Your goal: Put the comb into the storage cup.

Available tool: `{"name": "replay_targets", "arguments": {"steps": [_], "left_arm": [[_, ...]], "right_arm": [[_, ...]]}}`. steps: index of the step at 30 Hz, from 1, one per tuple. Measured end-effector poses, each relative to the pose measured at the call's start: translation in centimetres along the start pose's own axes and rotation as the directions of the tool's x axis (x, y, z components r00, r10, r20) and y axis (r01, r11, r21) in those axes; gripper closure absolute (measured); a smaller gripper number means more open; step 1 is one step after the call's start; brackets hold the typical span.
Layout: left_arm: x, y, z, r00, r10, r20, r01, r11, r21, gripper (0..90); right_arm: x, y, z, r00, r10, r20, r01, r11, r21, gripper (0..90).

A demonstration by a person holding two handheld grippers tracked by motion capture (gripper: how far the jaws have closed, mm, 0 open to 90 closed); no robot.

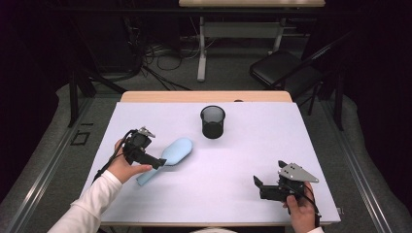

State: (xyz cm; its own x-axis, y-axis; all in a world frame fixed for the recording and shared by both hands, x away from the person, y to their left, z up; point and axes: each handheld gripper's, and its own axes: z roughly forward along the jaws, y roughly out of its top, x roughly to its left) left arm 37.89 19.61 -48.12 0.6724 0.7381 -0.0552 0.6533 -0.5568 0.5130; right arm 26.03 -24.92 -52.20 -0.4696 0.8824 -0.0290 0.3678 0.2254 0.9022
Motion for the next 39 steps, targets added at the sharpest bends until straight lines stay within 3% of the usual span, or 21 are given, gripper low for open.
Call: {"name": "replay_targets", "arguments": {"steps": [9, 21, 27, 39], "left_arm": [[0.3, 0.2, 0.1, 1.0000, -0.006, 0.007, 0.006, 0.9998, 0.020, 0.7], [0.2, 0.7, 0.5, 0.9991, 0.032, -0.029, -0.029, 0.9965, 0.079, 3.3], [-0.1, 0.8, 0.6, 0.9969, 0.063, -0.046, -0.058, 0.9926, 0.106, 14.6], [-0.6, 0.9, 1.2, 0.9985, 0.045, -0.032, -0.040, 0.9875, 0.152, 28.4]], "right_arm": [[0.0, 0.0, 0.0, 1.0000, 0.000, 0.001, 0.000, 1.000, 0.002, 0.0], [0.1, 0.0, 0.1, 1.0000, -0.001, -0.001, 0.001, 1.000, 0.005, 0.0], [0.0, 0.0, 0.1, 1.0000, -0.001, -0.003, 0.001, 1.000, 0.006, 0.0], [0.1, -0.1, 0.2, 1.0000, -0.001, -0.008, 0.001, 1.000, 0.019, 0.0]]}}
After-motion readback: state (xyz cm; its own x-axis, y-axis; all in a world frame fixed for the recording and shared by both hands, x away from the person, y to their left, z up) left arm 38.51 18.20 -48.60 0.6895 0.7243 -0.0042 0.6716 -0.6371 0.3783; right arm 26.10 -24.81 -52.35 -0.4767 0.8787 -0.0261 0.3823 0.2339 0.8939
